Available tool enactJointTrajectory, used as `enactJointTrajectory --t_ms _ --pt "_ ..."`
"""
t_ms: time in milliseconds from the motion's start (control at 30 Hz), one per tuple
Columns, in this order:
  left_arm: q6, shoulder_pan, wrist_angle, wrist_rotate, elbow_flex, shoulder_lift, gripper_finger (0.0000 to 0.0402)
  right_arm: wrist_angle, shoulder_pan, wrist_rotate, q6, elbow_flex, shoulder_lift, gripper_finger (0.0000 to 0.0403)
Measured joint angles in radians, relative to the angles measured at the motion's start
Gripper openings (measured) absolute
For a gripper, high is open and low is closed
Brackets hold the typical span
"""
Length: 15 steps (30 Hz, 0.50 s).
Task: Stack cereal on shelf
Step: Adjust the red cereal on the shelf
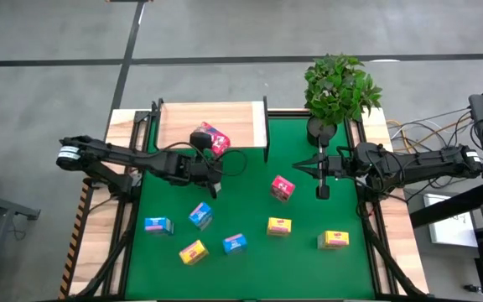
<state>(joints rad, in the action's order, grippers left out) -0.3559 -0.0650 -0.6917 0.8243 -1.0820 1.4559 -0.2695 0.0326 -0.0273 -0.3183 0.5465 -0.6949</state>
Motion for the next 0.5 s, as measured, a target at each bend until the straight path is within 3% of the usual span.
enactJointTrajectory --t_ms 500 --pt "-0.014 0.0 0.129 0.064 0.074 0.004 0.0318 0.0 0.0 0.0 -0.007 0.0 0.0 0.0009"
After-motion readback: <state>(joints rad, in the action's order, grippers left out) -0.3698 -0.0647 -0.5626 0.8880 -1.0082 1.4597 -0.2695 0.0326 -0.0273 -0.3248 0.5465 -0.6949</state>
